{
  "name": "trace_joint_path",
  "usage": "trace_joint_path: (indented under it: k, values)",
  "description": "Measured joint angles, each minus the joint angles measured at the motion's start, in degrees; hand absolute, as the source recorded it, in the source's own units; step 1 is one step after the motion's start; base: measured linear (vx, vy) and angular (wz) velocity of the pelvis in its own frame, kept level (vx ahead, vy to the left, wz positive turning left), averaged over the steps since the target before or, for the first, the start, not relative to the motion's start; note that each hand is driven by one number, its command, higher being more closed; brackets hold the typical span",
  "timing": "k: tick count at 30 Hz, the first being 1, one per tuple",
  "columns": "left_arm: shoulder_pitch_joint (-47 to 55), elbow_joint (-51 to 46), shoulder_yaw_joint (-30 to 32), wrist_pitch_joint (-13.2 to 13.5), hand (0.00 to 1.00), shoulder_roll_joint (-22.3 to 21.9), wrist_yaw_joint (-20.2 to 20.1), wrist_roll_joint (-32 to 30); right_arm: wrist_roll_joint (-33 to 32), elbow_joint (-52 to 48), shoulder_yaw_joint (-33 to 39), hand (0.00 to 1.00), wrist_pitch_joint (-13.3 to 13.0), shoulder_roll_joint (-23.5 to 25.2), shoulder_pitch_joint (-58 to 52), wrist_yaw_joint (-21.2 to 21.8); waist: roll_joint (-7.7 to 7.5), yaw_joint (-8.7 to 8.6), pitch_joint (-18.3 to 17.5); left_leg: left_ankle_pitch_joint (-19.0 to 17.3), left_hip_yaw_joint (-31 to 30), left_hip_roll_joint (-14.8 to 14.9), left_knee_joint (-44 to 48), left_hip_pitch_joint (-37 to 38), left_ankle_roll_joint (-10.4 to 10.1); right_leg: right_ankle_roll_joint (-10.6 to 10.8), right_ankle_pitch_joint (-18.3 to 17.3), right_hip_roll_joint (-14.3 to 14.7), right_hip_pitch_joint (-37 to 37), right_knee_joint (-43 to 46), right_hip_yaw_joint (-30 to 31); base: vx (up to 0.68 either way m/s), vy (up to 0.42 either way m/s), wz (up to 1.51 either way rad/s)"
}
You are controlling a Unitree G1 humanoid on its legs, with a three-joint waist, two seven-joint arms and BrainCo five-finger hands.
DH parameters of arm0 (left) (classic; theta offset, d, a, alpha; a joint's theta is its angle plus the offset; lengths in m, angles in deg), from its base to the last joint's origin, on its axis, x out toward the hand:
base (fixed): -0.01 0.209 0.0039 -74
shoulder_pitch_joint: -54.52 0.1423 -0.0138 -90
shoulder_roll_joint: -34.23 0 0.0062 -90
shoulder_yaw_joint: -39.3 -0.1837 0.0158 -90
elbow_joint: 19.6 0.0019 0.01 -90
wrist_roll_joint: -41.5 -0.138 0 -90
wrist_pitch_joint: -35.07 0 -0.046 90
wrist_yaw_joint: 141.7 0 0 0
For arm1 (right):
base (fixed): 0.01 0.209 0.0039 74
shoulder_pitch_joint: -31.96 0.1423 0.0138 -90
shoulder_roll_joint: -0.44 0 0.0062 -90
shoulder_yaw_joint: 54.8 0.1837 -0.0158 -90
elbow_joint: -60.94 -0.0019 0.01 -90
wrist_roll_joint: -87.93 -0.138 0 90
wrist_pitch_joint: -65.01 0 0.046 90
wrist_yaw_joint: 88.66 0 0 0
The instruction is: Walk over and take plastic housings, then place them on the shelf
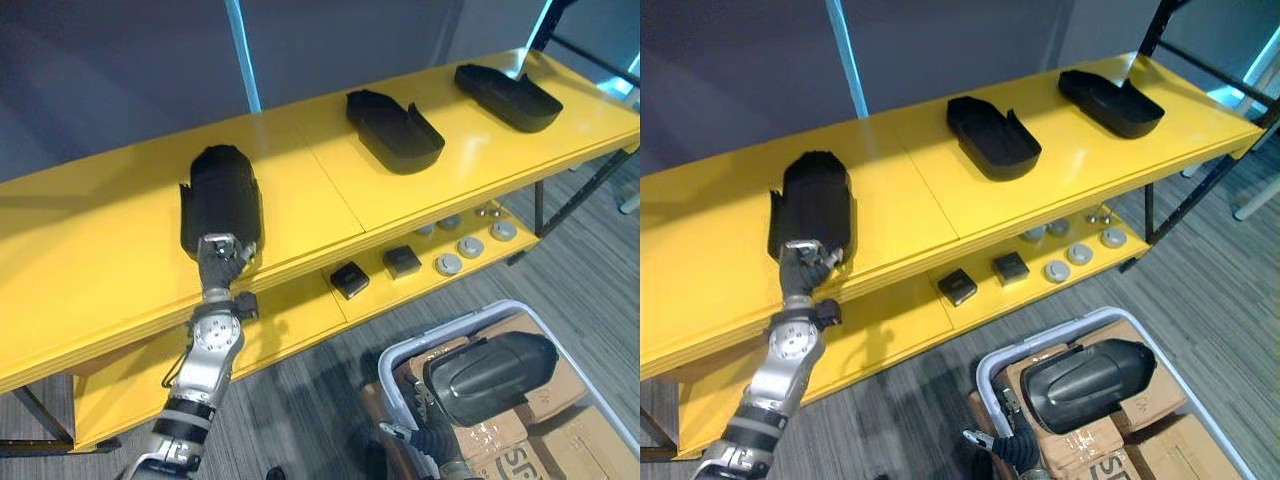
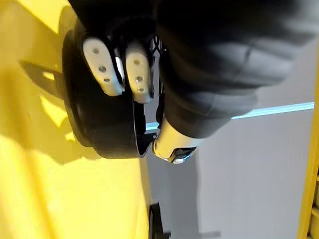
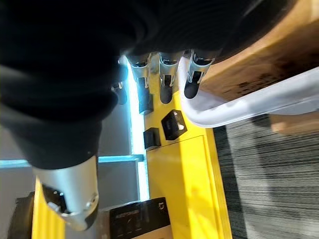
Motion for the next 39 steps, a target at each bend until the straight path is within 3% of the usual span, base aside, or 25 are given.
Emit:
trace_joint_path:
  k: [6, 12, 13, 15, 18, 20, 22, 24, 25, 27, 28, 30, 32, 34, 35, 36, 37, 38, 39]
  values:
    - [-8.9, 6.5, 0.3, 0.6, 1.00, 4.1, 1.1, 2.4, -0.1, 0.6, 0.0, 0.00, 0.0, 1.2, 0.5, -1.4, -0.62, -0.24, 2.4, 0.1, 0.2, 0.0, 0.0, -0.8, 0.1, 0.0, 0.0, 0.1, -0.9, 0.0, 0.4, 0.01, -0.001, -0.01]
    - [-10.2, 7.1, 0.3, 2.0, 1.00, 5.2, 1.8, 5.6, -0.3, 1.0, -1.2, 0.00, 0.0, 1.3, 2.4, -1.9, -0.96, -0.23, 3.5, 0.1, 1.0, -0.1, 0.1, -0.5, 0.1, 0.0, 0.0, 0.1, -1.0, 0.0, 1.3, 0.01, 0.000, -0.07]
    - [-9.8, 5.8, 0.3, 1.9, 0.00, 5.1, 2.0, 6.2, -0.3, 1.0, -1.2, 0.00, 0.0, 1.3, 2.5, -1.9, -0.96, -0.22, 3.5, 0.1, 1.0, -0.1, 0.2, -0.6, 0.1, 0.0, 0.0, 0.1, -1.0, 0.0, 1.3, 0.00, 0.000, 0.00]
    - [-5.9, -0.1, 0.3, 1.9, 0.00, 4.0, 2.0, 7.2, -0.3, 1.7, -1.2, 0.00, -0.1, 1.5, 2.6, -1.9, -0.97, -0.29, 3.5, 0.1, 1.2, -0.1, 0.2, -0.4, 0.2, 0.0, 0.0, 0.1, -1.0, 0.0, 1.5, 0.01, 0.004, -0.04]
    - [9.5, -18.0, -1.2, 2.7, 0.00, -2.6, 1.5, 7.4, -0.3, 3.4, -1.0, 0.00, -0.1, 1.9, 2.4, -2.4, -0.97, -0.21, 3.5, -0.2, 2.2, -0.1, 0.1, 1.4, 0.2, 0.0, -0.1, 0.2, 0.3, -0.2, 2.9, 0.04, 0.018, -0.21]
    - [23.0, -29.3, -3.7, 2.8, 0.00, -9.5, 0.3, 7.2, -0.3, 3.2, -0.5, 0.00, -0.1, 2.3, 2.5, -2.4, -0.97, 0.45, 3.5, -2.3, 3.4, 0.3, 0.5, 5.0, -0.4, 0.4, -0.4, 1.0, 2.7, -0.3, 5.2, 0.04, 0.032, -0.49]
    - [29.7, -34.7, -5.2, 3.2, 0.00, -12.8, -0.8, 6.5, -0.3, 3.0, 0.9, 0.00, -0.2, 2.8, 2.5, -2.4, -0.99, 1.19, 3.4, -5.8, 0.8, 0.5, 4.6, 5.7, -0.6, 0.6, -0.7, 1.4, 4.2, -0.2, 7.0, 0.01, 0.022, -0.64]
    - [38.9, -41.5, -5.8, 5.0, 0.00, -15.3, -2.3, 4.2, -0.3, 2.5, 2.5, 0.00, -0.4, 2.1, 3.9, -2.3, -0.41, 3.77, 3.0, -14.7, -12.6, 0.1, 16.9, 4.5, 0.0, 1.5, -1.5, 3.3, 5.4, 1.1, 13.2, 0.00, 0.057, -1.34]
    - [40.4, -42.2, -5.8, 5.1, 0.00, -15.6, -2.6, 3.5, -0.3, 2.4, 2.8, 0.00, -0.4, 1.5, 4.2, -2.3, 0.16, 4.14, 2.5, -16.6, -16.6, -0.1, 19.2, 4.1, -0.1, 1.4, -1.8, 4.1, 5.5, 1.5, 14.6, 0.00, 0.120, -1.41]
    - [42.6, -42.0, -5.6, 5.4, 0.00, -16.2, -4.0, 1.9, -0.3, 1.0, 4.1, 0.00, -0.4, -0.6, 4.6, -2.0, 2.16, 4.85, -0.2, -22.3, -30.3, -1.3, 24.7, 4.8, -1.0, 2.1, -2.9, 6.6, 3.9, 5.1, 19.3, -0.02, 0.196, -1.19]
    - [42.6, -41.8, -5.6, 5.4, 0.00, -16.3, -4.2, 1.2, -0.4, 0.2, 4.6, 0.00, -0.4, -0.8, 4.4, -1.8, 2.24, 4.82, -0.4, -23.2, -32.0, -1.8, 24.9, 5.5, -0.9, 2.6, -3.4, 6.9, 3.3, 6.5, 20.5, -0.06, 0.222, -0.99]
    - [41.8, -39.0, -6.1, 5.3, 0.00, -17.0, -4.9, 0.8, -0.9, -2.9, 7.5, 0.00, -0.4, -0.7, 2.7, -0.9, 1.86, 4.01, -1.3, -25.0, -31.2, -3.3, 23.6, 7.5, 1.2, 3.8, -4.2, 6.9, 0.6, 11.3, 23.9, -0.09, 0.213, -0.75]
    - [41.9, -36.7, -6.5, 5.2, 0.00, -17.1, -5.5, 0.8, -2.2, -4.9, 8.0, 0.00, -0.4, 0.6, 0.5, -0.2, 0.59, 3.78, -1.9, -24.8, -28.0, -4.9, 23.4, 8.6, 1.8, 4.8, -3.7, 6.1, 0.1, 11.9, 27.1, -0.08, 0.205, -0.90]
    - [41.7, -35.7, -6.5, 4.8, 0.00, -17.3, -5.8, 0.6, -2.2, -8.3, 8.0, 0.00, -0.4, 2.3, -2.9, 0.3, -0.60, 3.36, -2.3, -25.6, -22.5, -6.7, 25.1, 8.8, 3.8, 6.6, -1.2, 5.2, 0.0, 10.0, 32.4, -0.15, 0.273, -1.30]
    - [41.3, -35.4, -6.4, 4.8, 0.00, -17.4, -6.1, 0.0, -2.3, -8.8, 8.2, 0.00, -0.4, 3.2, -3.7, 0.3, -1.53, 2.71, -2.8, -26.5, -19.2, -7.8, 27.7, 6.9, 5.2, 7.9, 2.3, 4.4, -0.7, 7.1, 34.3, -0.24, 0.243, -1.59]
    - [40.3, -34.8, -5.6, 4.8, 0.00, -17.1, -6.3, -0.3, -2.3, -8.4, 8.9, 0.00, -0.3, 4.6, -2.7, 0.4, -3.01, 2.72, -2.7, -26.4, -14.8, -8.4, 28.9, 5.2, 6.2, 7.5, 10.2, 4.8, -2.4, 2.7, 31.6, -0.28, 0.217, -1.83]
    - [39.7, -34.3, -4.7, 4.7, 0.00, -17.2, -6.4, -0.3, -2.3, -8.1, 9.5, 0.00, -0.3, 5.5, -1.8, 0.4, -3.39, 2.92, -2.7, -25.8, -11.7, -7.6, 28.7, 4.4, 6.9, 4.1, 17.3, 4.8, -2.0, -3.3, 28.3, -0.35, 0.095, -2.17]
    - [37.5, -31.4, -2.7, 4.4, 0.00, -17.6, -6.8, -0.7, -2.3, -7.3, 11.3, 0.00, -0.4, 7.0, -0.1, -0.2, -3.12, 3.51, -2.0, -24.1, -6.6, -5.6, 27.6, 4.1, 7.2, 0.1, 15.6, 5.1, -3.4, 0.7, 13.4, -0.29, 0.021, -1.79]
    - [36.8, -29.9, -1.6, 4.2, 0.00, -18.1, -6.8, -0.8, -2.2, -6.2, 12.0, 0.00, -0.3, 6.9, 0.5, -0.5, -3.16, 3.82, -2.2, -23.1, -4.2, -5.0, 26.1, 5.0, 7.3, -3.9, 9.3, 5.0, -4.2, 6.6, 6.8, -0.33, 0.101, -2.09]
